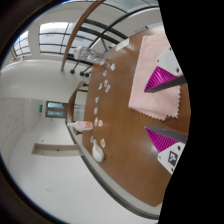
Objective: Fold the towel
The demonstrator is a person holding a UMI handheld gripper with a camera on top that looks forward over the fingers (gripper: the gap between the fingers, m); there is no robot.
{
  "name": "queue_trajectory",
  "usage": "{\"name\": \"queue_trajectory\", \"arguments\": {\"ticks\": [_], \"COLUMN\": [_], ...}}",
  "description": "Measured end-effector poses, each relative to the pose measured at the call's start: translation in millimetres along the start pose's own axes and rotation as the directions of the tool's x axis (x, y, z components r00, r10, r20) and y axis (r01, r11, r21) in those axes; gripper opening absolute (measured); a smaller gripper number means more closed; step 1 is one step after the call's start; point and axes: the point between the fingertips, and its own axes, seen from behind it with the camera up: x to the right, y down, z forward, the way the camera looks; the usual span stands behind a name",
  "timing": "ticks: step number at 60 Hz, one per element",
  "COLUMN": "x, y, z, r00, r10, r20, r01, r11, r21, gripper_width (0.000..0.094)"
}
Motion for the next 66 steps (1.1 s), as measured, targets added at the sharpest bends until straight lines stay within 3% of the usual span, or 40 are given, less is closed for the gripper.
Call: {"name": "queue_trajectory", "arguments": {"ticks": [1,3,4,5,8,14,16,26,32,42,53,61,63,66], "x": [3,5,4,10,5,3,5,5,18,122,232,248,248,248], "y": [2,7,10,11,22,17,14,10,-18,-41,27,59,61,59], "z": [3,6,9,25,29,39,37,41,24,-14,-15,-1,-1,-5], "r00": [1.000,1.000,1.000,1.000,0.999,0.997,0.998,0.999,0.996,0.975,0.925,0.911,0.905,0.896], "r10": [0.005,0.015,0.017,0.019,0.032,0.048,0.040,0.010,0.061,0.214,0.293,0.322,0.344,0.379], "r20": [-0.005,-0.007,-0.004,0.005,0.031,0.062,0.052,0.054,0.065,-0.055,-0.243,-0.256,-0.249,-0.230], "r01": [-0.005,-0.015,-0.017,-0.019,-0.028,-0.043,-0.037,-0.009,-0.065,-0.205,-0.289,-0.332,-0.353,-0.384], "r11": [1.000,0.999,0.999,0.998,0.993,0.996,0.997,1.000,0.996,0.969,0.956,0.943,0.936,0.923], "r21": [-0.013,-0.038,-0.051,-0.063,-0.112,-0.075,-0.067,-0.020,0.060,0.140,0.053,0.006,0.011,0.025], "gripper_width": [0.0675,0.0635,0.0663,0.0571,0.0455,0.0069,0.0036,0.0005,0.0004,0.0008,0.0015,0.0029,0.0068,0.0283]}}
